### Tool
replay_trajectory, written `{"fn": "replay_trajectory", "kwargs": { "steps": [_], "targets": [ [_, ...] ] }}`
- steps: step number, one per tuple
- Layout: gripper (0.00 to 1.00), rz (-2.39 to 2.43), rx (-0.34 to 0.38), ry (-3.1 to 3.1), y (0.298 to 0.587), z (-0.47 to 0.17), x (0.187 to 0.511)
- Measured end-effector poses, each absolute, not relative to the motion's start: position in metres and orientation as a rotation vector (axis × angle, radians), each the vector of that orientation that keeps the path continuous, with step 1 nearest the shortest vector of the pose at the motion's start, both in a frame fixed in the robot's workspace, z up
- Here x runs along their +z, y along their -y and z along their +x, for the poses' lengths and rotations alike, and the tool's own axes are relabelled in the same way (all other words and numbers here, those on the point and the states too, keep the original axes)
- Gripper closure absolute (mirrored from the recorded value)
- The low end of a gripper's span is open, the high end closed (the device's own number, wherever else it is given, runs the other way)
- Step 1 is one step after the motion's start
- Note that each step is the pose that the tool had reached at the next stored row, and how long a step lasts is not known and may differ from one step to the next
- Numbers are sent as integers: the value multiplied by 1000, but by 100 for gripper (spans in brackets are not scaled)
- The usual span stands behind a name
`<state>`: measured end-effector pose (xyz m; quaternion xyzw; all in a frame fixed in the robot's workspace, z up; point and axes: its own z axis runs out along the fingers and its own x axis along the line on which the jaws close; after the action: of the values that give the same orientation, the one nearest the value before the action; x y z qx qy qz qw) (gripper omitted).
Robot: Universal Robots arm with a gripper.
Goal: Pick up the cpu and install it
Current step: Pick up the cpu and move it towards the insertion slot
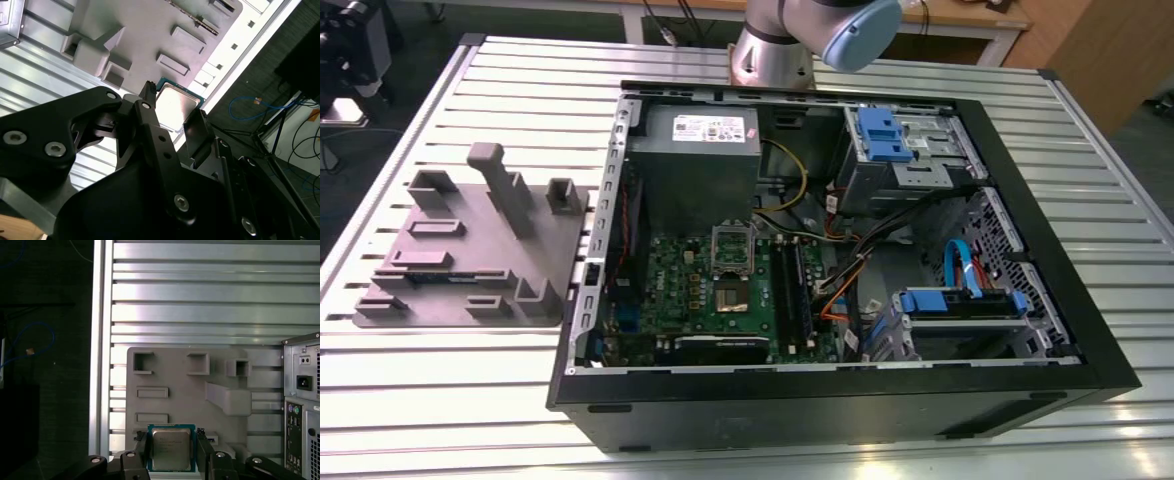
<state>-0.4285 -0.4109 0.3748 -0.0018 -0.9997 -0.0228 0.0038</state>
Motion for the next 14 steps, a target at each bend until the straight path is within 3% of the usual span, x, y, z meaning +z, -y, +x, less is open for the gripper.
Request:
{"fn": "replay_trajectory", "kwargs": {
  "steps": [14],
  "targets": [
    [53, -6, -71, 3133, 411, -425, 375]
  ]
}}
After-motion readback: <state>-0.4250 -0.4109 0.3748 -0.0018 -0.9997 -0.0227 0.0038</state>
